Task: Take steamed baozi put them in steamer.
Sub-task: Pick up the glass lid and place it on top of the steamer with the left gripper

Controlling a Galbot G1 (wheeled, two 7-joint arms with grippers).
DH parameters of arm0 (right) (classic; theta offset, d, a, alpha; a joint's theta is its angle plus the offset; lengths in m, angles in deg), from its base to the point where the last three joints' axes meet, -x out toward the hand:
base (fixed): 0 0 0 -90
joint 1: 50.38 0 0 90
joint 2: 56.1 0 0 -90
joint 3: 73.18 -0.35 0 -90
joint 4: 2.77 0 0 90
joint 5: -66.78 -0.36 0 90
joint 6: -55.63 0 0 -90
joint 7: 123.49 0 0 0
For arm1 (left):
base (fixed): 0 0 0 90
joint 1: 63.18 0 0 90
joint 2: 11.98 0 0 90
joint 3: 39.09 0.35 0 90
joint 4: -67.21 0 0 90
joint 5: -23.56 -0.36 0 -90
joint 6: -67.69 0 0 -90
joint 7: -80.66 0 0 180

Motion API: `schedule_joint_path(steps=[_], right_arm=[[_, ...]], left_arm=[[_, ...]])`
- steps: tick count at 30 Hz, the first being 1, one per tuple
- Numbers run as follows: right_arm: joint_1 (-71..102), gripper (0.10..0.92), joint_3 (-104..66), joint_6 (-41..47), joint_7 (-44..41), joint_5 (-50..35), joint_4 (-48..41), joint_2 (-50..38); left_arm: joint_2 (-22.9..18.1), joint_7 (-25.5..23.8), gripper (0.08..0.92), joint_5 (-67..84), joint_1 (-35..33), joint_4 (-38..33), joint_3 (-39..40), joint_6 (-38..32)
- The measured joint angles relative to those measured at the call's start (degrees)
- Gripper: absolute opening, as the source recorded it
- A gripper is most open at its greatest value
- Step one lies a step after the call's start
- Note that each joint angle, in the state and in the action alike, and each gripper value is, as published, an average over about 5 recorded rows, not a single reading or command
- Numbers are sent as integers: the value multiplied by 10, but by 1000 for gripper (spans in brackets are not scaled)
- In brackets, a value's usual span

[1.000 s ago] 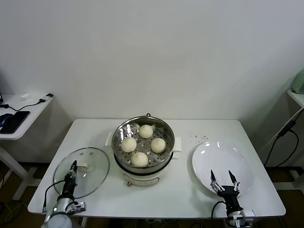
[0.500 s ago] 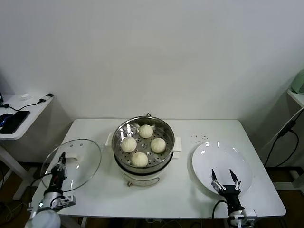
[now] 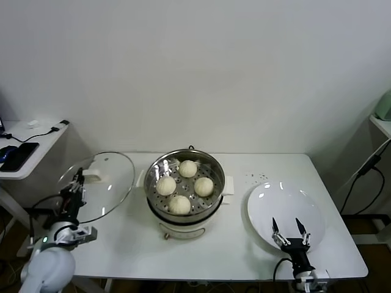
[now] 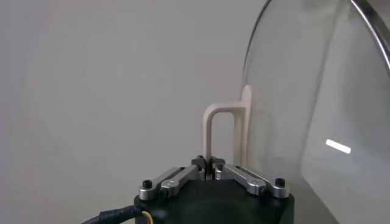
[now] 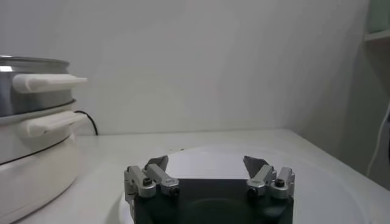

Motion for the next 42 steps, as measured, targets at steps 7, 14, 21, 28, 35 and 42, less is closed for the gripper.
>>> schedule_joint_path(steps=[7,14,21,28,35,42], right_arm=[[-2,823,2,-2,1,7,0,1],[2,823,3,-9,1,15,0,3],[8,823,-2,-22,0,18,-4,1],[13,823,-7,-34,-1,19,-5,4],[18,823,-10,-46,-1,20,-7,9],[20,823,-17,-55,-1,22,-9,14]], left_arm=[[-16,-66,137,-50,39,-61,77,74],[-50,-124,137,-120,86,-83,179,152],[-98,-158,137,-188,130,-81,271,208],[-147,-173,137,-249,164,-57,340,241],[-191,-177,137,-295,185,-23,382,257],[-217,-177,136,-327,195,15,396,266]])
